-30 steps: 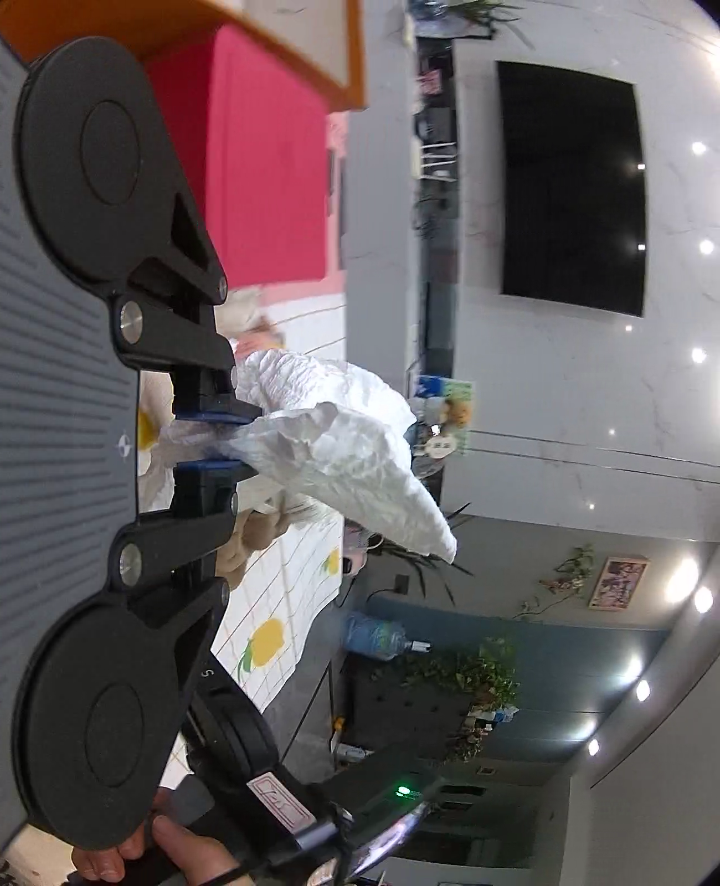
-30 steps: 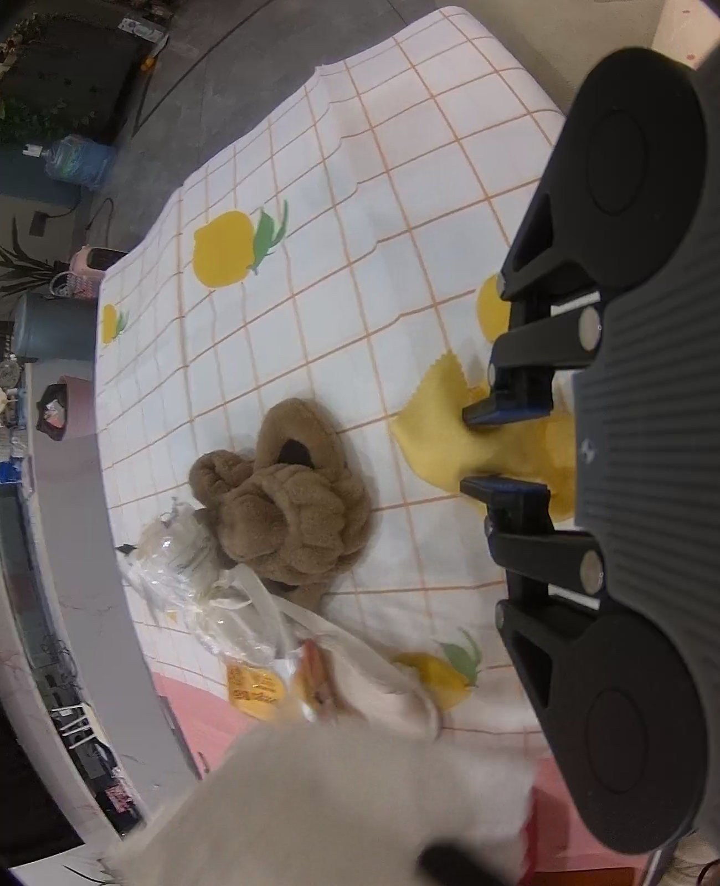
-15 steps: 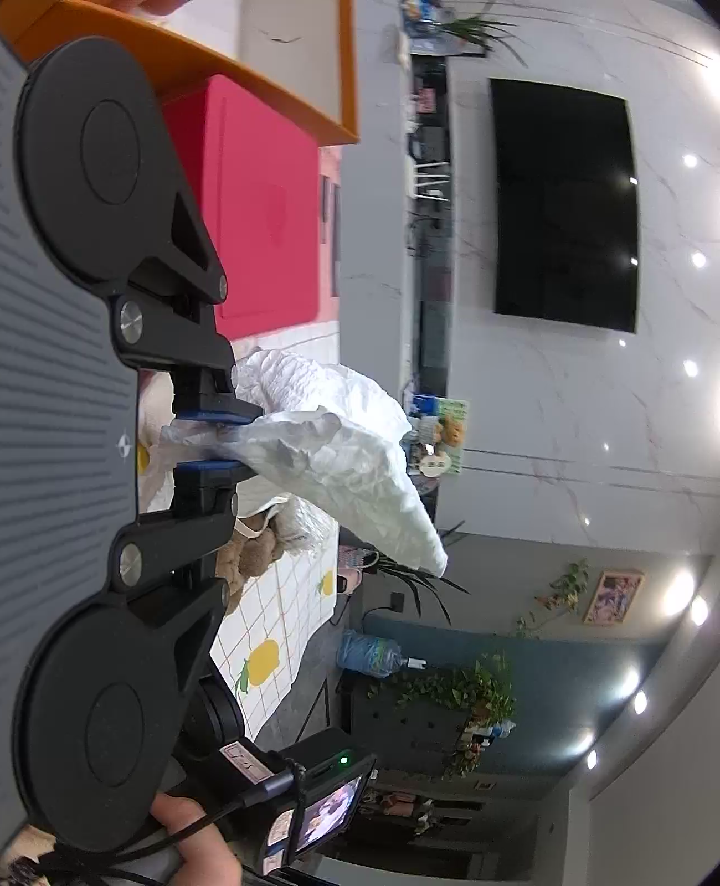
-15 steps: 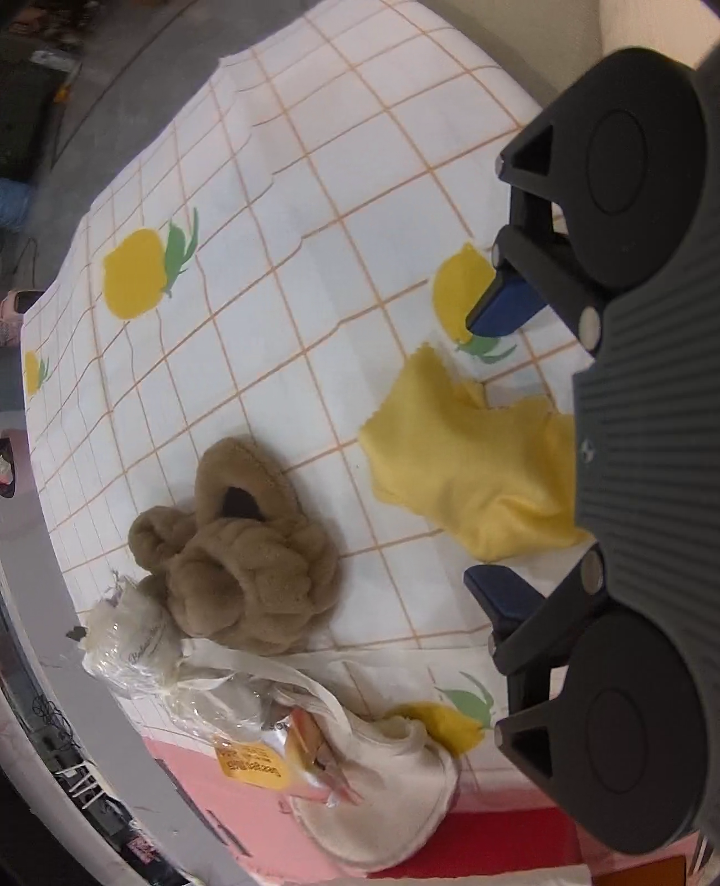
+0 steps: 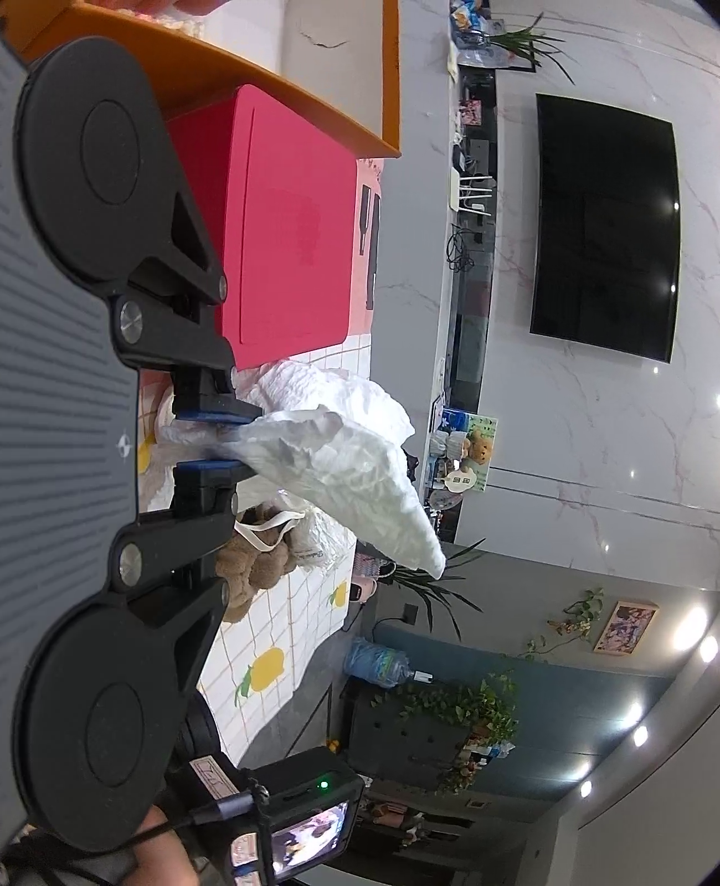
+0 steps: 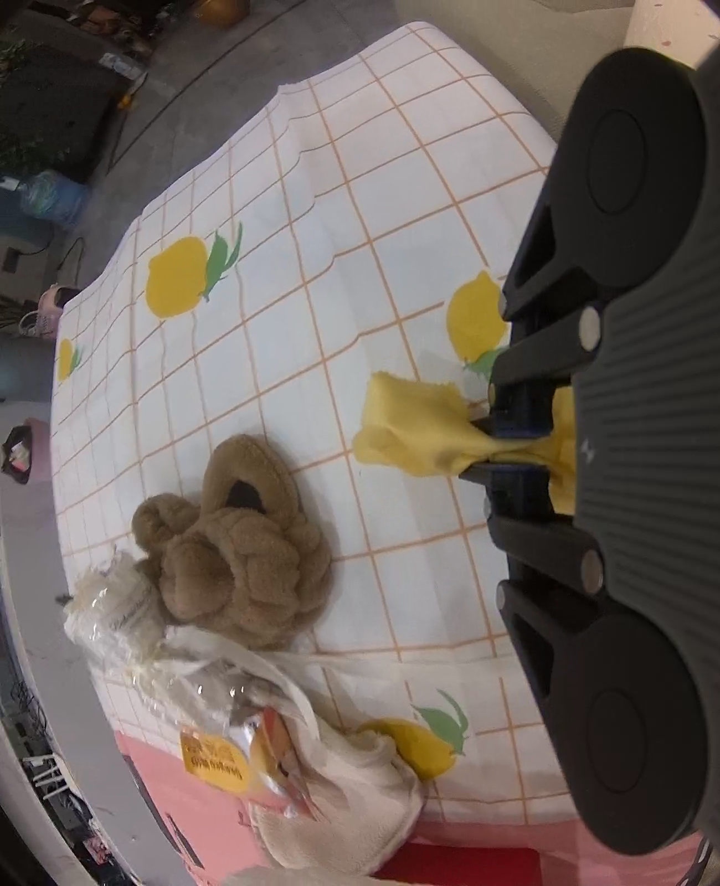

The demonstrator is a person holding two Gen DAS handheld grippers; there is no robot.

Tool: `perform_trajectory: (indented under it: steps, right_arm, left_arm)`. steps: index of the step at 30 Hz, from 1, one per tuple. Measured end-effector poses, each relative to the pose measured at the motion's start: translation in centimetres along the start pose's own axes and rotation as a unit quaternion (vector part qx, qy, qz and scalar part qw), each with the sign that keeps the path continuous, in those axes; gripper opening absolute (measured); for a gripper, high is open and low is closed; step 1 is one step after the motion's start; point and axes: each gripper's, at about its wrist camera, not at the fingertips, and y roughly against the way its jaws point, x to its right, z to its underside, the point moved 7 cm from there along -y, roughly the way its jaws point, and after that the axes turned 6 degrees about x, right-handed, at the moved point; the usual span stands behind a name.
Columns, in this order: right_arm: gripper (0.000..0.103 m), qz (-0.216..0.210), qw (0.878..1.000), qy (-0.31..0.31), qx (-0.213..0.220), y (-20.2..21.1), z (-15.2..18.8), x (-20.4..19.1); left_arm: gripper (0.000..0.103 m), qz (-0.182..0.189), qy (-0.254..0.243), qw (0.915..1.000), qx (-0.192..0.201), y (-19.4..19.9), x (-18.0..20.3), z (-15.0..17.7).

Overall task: Organize soft objects
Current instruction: 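Lift the white cloth and yellow cloth and carry both over the white box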

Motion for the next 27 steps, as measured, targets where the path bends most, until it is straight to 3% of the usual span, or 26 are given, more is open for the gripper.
perform_trajectory:
  steps: [5,8,14,18,21,25,27]
  right_arm:
    - [0.004,-0.043,0.997,-0.024,0.057,3.8,-1.3,-1.1]
    - [0.004,-0.094,0.991,-0.028,0.089,7.3,-1.5,-2.6]
    - [0.005,-0.198,0.969,0.042,0.14,15.2,-0.6,-9.6]
    - [0.005,-0.263,0.948,0.1,0.15,19.3,1.5,-15.7]
    - [0.005,-0.309,0.927,0.153,0.148,21.4,3.7,-20.7]
    - [0.005,-0.325,0.913,0.199,0.145,22.6,5.7,-26.2]
    - [0.004,-0.301,0.918,0.204,0.16,22.2,6.0,-28.0]
  left_arm:
    - [0.013,-0.022,-0.022,0.9995,-0.01,2.5,-0.1,-1.4]
    - [0.013,-0.041,-0.026,0.9987,-0.017,5.1,-1.2,-2.6]
    - [0.013,-0.097,-0.027,0.9939,-0.045,12.7,-5.9,-3.6]
    - [0.013,-0.16,-0.03,0.9837,-0.077,17.9,-9.2,-1.8]
    - [0.013,-0.196,0.007,0.9762,-0.093,20.2,-11.2,0.1]
    - [0.013,-0.229,0.031,0.9659,-0.116,21.1,-13.4,1.2]
    - [0.013,-0.257,0.05,0.9567,-0.128,21.0,-14.7,1.1]
